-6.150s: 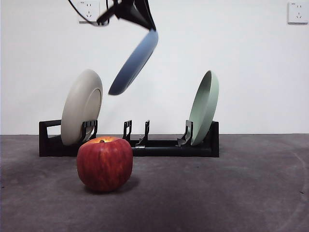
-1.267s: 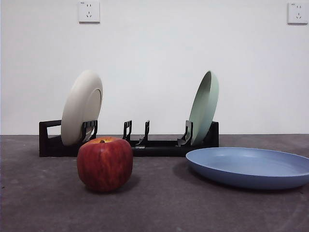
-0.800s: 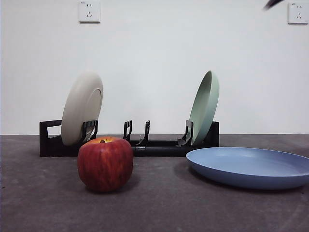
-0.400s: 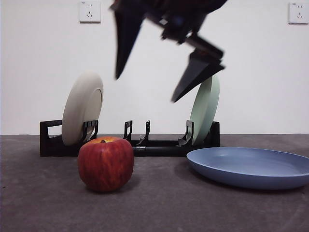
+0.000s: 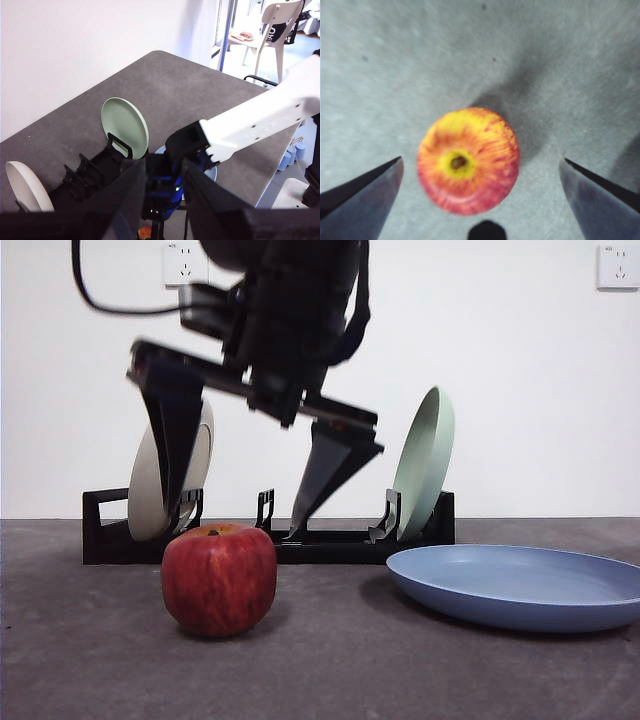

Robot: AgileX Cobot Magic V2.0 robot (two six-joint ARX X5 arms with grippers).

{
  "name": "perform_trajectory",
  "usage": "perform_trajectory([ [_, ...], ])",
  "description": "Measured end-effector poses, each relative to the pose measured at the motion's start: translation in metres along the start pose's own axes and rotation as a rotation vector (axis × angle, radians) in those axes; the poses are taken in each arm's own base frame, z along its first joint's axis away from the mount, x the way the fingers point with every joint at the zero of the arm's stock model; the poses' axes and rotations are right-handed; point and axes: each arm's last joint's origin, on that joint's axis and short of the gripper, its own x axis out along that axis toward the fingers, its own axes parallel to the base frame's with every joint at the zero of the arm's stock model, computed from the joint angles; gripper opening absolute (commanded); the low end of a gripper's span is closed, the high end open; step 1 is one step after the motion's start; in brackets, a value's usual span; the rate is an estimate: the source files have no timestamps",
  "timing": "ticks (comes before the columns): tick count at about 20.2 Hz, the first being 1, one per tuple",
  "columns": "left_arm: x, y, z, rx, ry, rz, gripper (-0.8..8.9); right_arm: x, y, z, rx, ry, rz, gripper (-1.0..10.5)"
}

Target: Take the blue plate from the plate rack,put the plate on the table,take the apple from the table,put the apple in the plate

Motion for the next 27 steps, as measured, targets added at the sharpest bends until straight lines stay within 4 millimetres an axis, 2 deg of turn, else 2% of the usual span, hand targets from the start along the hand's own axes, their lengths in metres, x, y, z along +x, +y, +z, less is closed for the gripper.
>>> perform_trajectory([
  [4, -0.004, 0.001, -0.001, -0.009, -0.009, -0.001, 1.25, 0.017, 0.000, 0.000, -0.007, 0.025, 0.000, 6.3],
  [11, -0.003, 0.001, -0.001, -0.009, -0.007, 0.000, 1.25, 0.020, 0.002, 0.006, -0.017, -0.030, 0.013, 6.3],
  [18, -0.003, 0.001, -0.001, -0.009, -0.007, 0.000, 1.25, 0.039, 0.001, 0.000, -0.016, 0.044, 0.004, 6.0],
  [23, -0.003, 0.001, -0.001, -0.008, -0.006, 0.000, 1.25, 0.039, 0.003, -0.002, 0.004, 0.067, 0.020, 2.6],
  [25, -0.002, 0.001, 0.000, -0.007, -0.005, 0.000, 1.25, 0.039, 0.004, -0.003, 0.010, 0.078, 0.019, 0.7],
  [27, -0.002, 0.001, 0.000, 0.002, -0.004, 0.000, 1.25, 0.038, 0.004, -0.003, 0.015, 0.076, 0.019, 0.0],
])
